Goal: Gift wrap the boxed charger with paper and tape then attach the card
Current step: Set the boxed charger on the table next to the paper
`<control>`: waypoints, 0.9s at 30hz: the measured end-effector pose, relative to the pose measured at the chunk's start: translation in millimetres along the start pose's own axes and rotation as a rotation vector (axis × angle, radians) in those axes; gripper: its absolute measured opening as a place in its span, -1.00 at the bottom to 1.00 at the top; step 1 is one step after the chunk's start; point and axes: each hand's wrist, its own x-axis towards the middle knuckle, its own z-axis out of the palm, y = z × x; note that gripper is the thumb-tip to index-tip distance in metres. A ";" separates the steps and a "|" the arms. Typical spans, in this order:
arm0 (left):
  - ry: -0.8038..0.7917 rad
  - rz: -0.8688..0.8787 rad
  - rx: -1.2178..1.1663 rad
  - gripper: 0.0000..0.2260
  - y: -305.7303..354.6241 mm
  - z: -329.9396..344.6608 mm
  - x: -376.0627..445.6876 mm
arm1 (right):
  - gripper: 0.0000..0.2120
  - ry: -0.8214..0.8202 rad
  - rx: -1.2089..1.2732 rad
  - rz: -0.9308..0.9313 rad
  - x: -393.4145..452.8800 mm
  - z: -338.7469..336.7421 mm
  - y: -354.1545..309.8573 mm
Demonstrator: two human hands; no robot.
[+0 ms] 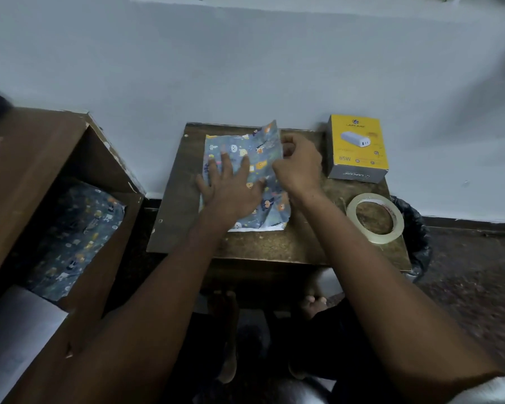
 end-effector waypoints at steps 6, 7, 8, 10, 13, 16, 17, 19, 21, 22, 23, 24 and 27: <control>0.117 0.151 -0.050 -0.39 37.9 13.2 0.1 | -0.84 0.140 -0.522 -0.332 -2.3 -31.3 20.8; 0.133 0.152 -0.060 -0.37 43.1 13.6 -0.1 | -0.86 0.122 -0.583 -0.340 -3.8 -35.6 23.6; 0.144 0.149 -0.070 -0.34 47.1 13.1 -0.1 | -0.83 0.096 -0.614 -0.325 -5.2 -38.9 26.6; 0.150 0.133 -0.101 -0.33 50.8 11.4 1.5 | -0.89 0.031 -0.615 -0.291 -7.6 -43.5 29.7; 0.167 0.145 -0.121 -0.40 50.9 9.9 2.8 | -0.95 -0.034 -0.589 -0.288 -5.7 -45.5 30.6; 0.169 0.164 -0.182 -0.50 46.7 8.8 2.8 | -0.68 -0.023 -0.495 -0.328 -4.8 -46.7 28.6; 0.168 0.163 -0.210 -0.53 46.0 9.0 3.9 | -0.63 0.000 -0.412 -0.303 -4.5 -47.9 26.7; 0.185 0.163 -0.316 -0.54 44.9 6.3 7.3 | -0.60 0.041 -0.250 -0.214 -3.3 -51.0 23.1; 0.208 0.139 -0.527 -0.46 44.6 -3.7 6.2 | -0.61 0.049 -0.194 -0.125 2.5 -53.9 23.2; 0.192 0.104 -0.612 -0.45 44.5 -9.6 4.4 | -0.61 0.036 -0.209 -0.092 5.2 -55.5 23.5; 0.175 0.067 -0.669 -0.42 44.3 -14.6 2.9 | -0.62 0.005 -0.215 -0.058 7.9 -57.0 24.4; 0.165 0.050 -0.704 -0.38 44.1 -18.7 1.5 | -0.64 -0.035 -0.181 -0.024 9.9 -57.8 25.5; 0.138 0.054 -0.717 -0.36 44.7 -26.1 -3.7 | -0.81 -0.232 0.100 0.001 5.3 -56.5 22.1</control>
